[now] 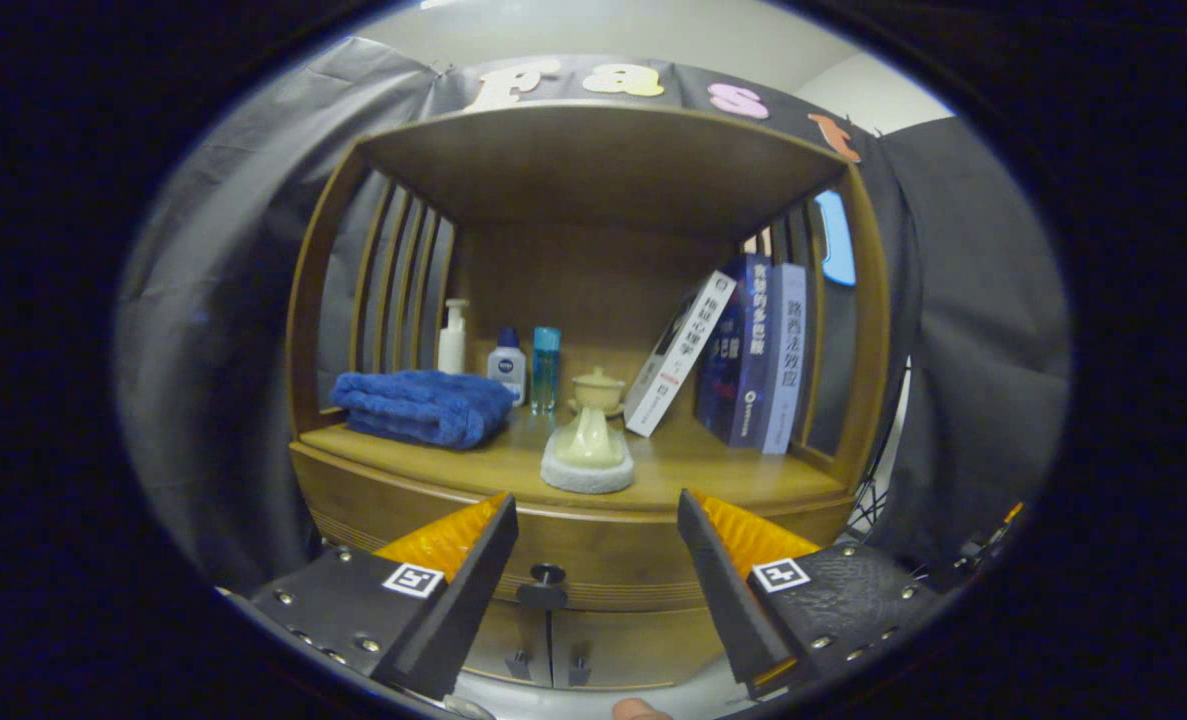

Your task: Pull open the drawer, take out the items inside it, and place them on the countertop above the cabinet.

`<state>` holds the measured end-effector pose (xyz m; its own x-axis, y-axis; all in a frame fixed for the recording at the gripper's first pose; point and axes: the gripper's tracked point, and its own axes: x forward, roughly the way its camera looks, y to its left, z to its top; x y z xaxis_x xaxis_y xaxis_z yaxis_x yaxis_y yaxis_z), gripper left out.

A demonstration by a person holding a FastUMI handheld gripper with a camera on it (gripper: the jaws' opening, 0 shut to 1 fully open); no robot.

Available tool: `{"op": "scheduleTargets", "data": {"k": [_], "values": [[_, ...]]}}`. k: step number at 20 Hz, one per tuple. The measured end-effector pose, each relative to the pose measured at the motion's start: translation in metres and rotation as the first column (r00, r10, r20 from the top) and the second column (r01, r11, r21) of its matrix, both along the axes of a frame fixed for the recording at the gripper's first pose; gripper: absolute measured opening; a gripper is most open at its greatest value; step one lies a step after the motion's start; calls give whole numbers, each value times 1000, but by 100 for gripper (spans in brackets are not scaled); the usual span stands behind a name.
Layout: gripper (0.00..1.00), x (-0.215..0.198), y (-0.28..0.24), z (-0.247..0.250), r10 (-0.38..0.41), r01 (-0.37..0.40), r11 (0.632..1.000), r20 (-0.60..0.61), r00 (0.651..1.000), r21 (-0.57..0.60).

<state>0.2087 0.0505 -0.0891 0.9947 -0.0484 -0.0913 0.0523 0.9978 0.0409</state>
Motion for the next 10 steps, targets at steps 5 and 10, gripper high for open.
{"op": "scheduleTargets", "data": {"k": [5,10], "values": [[96,-55,-26,53,6,-6,1000,68,998,-1],[96,-104,-47,87,-5,6,1000,95,995,-3]]}}
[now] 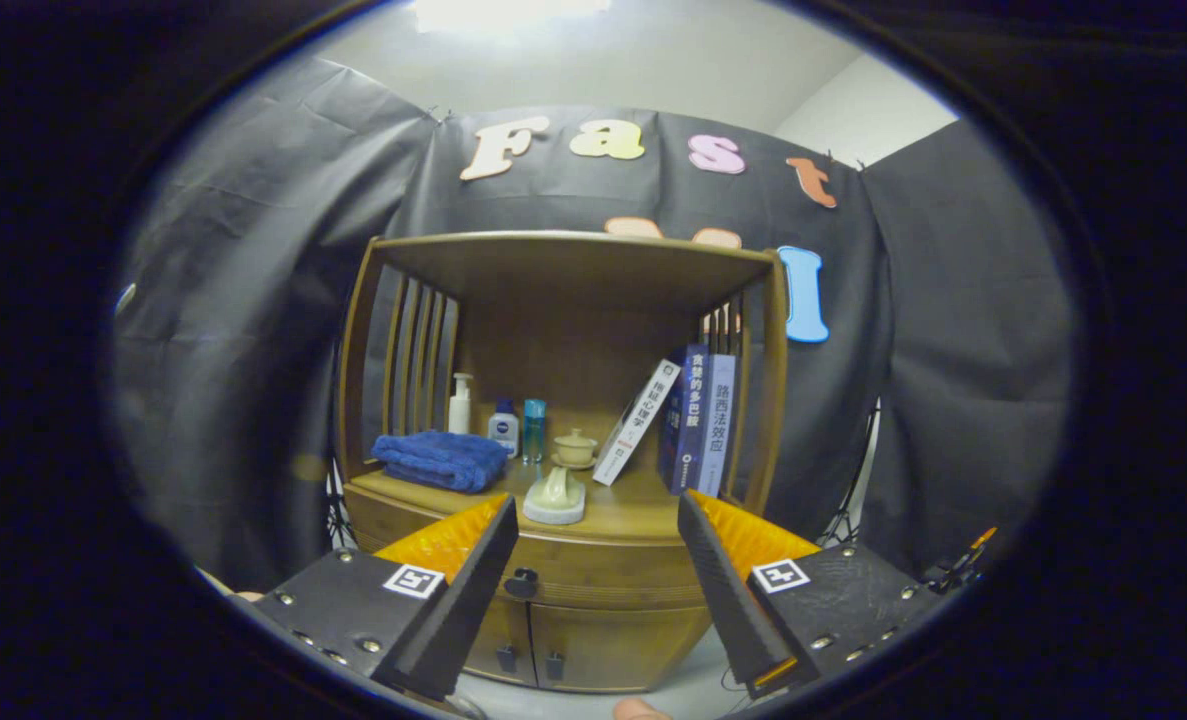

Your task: Pull open the drawer, take out the items inside it, and place them on the countertop above the cabinet.

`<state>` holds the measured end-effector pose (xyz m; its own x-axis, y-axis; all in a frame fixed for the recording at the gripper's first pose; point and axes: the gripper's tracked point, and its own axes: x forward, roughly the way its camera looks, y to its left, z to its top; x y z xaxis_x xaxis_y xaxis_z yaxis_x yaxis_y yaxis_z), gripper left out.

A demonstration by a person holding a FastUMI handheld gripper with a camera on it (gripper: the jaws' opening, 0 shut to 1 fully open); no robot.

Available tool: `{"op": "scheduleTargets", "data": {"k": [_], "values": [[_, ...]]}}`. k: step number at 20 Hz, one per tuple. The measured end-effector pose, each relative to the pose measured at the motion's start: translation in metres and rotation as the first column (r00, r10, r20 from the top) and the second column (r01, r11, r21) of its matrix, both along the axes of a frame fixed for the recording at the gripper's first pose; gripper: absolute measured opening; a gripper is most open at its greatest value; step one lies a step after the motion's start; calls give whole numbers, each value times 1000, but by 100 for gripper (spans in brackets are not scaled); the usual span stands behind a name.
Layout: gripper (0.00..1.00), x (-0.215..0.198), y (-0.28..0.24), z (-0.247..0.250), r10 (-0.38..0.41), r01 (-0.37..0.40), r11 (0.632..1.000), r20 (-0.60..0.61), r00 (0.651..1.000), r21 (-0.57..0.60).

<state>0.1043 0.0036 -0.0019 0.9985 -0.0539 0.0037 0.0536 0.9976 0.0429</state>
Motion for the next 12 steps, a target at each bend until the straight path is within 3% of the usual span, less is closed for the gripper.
{"op": "scheduleTargets", "data": {"k": [12], "values": [[96,-54,-48,9,-72,72,997,3,997,10]]}}
